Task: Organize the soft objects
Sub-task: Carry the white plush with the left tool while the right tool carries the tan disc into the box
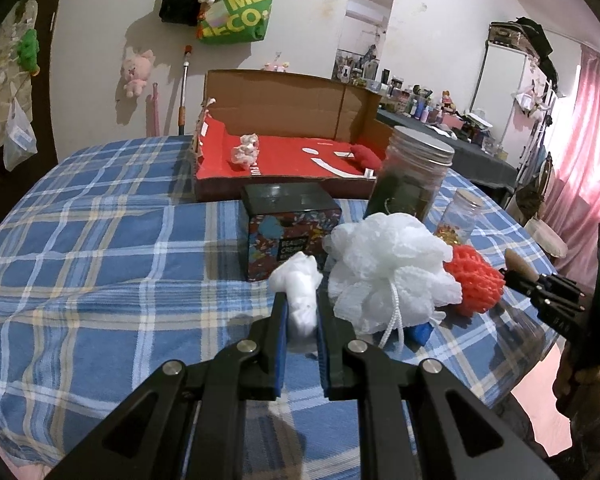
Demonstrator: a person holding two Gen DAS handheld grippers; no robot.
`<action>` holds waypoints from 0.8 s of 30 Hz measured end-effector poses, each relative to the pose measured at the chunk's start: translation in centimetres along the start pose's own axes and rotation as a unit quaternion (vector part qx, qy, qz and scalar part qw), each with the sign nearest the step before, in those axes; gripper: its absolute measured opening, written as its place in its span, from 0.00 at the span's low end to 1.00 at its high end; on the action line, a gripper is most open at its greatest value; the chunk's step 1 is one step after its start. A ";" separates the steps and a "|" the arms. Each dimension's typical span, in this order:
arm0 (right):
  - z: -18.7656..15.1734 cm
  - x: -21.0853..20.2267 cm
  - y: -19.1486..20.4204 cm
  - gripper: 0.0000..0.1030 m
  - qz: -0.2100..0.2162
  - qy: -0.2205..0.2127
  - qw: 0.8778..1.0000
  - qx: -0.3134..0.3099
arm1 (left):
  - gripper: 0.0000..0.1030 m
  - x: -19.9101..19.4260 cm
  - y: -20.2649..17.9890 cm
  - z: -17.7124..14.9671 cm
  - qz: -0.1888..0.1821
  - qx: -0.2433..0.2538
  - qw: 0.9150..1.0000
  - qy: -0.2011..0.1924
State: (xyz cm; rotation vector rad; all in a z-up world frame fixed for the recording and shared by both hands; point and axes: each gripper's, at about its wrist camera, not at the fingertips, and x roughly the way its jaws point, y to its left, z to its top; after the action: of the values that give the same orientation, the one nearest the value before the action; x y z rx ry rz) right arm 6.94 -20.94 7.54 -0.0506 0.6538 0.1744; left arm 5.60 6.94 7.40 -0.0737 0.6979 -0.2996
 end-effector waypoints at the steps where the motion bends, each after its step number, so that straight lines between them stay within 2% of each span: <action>1: 0.2 0.0 0.0 0.18 0.000 -0.002 1.000 0.001 | 0.13 0.0 0.1 0.1 0.001 -0.001 1.000 0.000; 13: 4.5 0.1 0.0 0.18 0.005 -0.025 1.000 -0.005 | 0.13 -0.8 0.4 3.3 -0.002 0.004 1.000 -0.019; 24: 8.9 2.5 -1.1 0.18 0.025 -0.025 0.999 -0.007 | 0.13 1.0 0.7 7.8 -0.006 0.011 1.000 -0.020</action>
State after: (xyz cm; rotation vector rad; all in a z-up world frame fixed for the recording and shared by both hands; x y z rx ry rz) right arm 14.40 -20.77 13.09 -0.0436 0.6038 0.2281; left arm 11.45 7.03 12.61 -0.0618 0.6552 -0.3161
